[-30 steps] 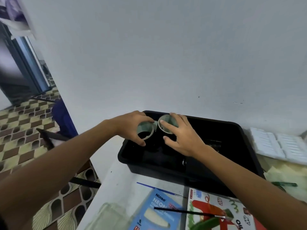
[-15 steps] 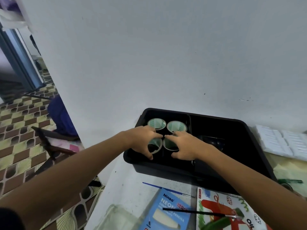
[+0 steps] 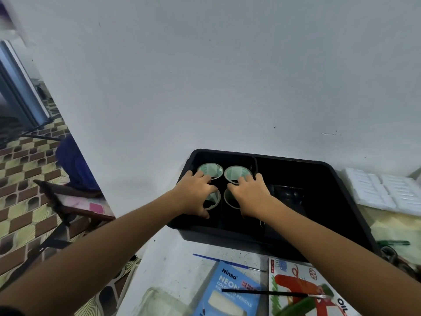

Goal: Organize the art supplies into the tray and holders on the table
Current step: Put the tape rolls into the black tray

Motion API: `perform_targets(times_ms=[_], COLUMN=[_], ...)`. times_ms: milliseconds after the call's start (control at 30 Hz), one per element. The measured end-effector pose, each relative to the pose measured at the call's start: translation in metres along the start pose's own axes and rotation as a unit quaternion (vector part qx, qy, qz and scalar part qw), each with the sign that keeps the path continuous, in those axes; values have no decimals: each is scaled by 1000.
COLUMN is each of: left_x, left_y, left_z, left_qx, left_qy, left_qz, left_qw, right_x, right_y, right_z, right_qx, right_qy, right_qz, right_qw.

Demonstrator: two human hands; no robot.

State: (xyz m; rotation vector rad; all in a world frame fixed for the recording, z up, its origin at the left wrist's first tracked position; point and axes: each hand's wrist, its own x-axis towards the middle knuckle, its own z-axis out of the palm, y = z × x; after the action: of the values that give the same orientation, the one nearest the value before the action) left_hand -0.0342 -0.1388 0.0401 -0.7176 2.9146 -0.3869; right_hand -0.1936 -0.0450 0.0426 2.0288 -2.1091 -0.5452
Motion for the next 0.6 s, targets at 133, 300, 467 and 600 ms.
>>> perform_targets(times_ms=[133,300,467,600], left_x=[0,11,15,14], left_y=[-16,-31,-29,-30], left_z=[-1,0,8,11], left_qx=[-93,-136,-117,-139], left_qy=[-77,-102,-64,-50], left_qz=[-6,-19,-30,-44], left_qw=[993,985,991,988], right_x=[5,8,8,7], right_y=[8,14,14,16], right_z=[-3,-3,2,6], right_qx=[87,175,201,202], right_qy=[-54,-70,-53,-33], right_qz=[-15,-11,-18,-21], right_qw=[995,982,978,979])
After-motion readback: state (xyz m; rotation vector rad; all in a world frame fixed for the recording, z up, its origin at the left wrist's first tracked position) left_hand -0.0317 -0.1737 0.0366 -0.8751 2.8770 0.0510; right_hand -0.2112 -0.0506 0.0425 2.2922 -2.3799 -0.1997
